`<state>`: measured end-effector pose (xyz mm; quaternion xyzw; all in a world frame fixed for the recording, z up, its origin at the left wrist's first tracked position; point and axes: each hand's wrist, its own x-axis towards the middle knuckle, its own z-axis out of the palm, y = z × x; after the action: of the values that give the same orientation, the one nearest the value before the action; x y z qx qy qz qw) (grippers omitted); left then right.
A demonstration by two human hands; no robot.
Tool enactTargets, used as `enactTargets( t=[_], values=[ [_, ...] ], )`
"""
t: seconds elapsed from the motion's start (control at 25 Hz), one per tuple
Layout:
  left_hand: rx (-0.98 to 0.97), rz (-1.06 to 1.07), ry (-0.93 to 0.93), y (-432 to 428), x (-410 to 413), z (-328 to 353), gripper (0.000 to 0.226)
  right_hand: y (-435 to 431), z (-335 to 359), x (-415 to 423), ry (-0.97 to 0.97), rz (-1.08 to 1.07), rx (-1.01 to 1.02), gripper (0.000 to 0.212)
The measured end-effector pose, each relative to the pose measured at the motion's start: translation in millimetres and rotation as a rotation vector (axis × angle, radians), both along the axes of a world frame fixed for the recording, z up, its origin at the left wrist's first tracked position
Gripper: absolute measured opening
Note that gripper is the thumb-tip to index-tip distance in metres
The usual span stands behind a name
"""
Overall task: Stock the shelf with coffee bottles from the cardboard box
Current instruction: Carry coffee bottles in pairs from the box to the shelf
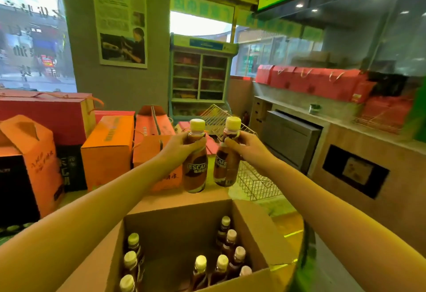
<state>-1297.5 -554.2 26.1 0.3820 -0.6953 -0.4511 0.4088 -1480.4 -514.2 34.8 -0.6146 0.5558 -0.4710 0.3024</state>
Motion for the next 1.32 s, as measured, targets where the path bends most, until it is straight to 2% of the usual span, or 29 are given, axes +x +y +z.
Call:
enactTargets(
  t=[0.12,0.28,0.44,0.6,0.8,0.96,1.16,1.32],
  values=[
    [-0.015,-0.106,0.017,13.2,-6.4,12.2,0.011,37.6,9.7,1.8,-0.005,-0.128,-0.039,0.031],
    [-0.038,-0.272,0.040,43.6,-11.6,24.3,0.007,106.5,18.1,9.8,-0.063,-0.355,-0.114,0.017],
    [-0.055,-0.478,0.052,95.8,-23.9,34.3,0.004,198.4,27.8,23.5,-0.037,-0.561,-0.096,0.018],
    [-0.070,-0.691,0.019,177.9,-49.7,42.4,0.017,308.7,29.0,32.4,0.024,-0.818,-0.063,0.027],
    [-0.079,-1.014,0.025,317.6,-78.5,46.8,0.026,469.0,25.0,52.9,0.023,-1.127,-0.060,0.027],
    [-0.103,-1.291,0.036,451.8,-85.0,48.7,0.022,613.0,26.5,94.6,0.052,-1.414,-0.049,0.027],
    [-0.059,-1.627,0.080,639.2,-55.6,42.7,0.007,802.3,26.8,179.6,0.048,-1.694,-0.032,0.012],
    [-0.005,-1.827,0.091,791.6,-12.1,38.4,0.007,940.8,31.7,266.2,0.029,-1.901,0.054,0.029]
  ],
)
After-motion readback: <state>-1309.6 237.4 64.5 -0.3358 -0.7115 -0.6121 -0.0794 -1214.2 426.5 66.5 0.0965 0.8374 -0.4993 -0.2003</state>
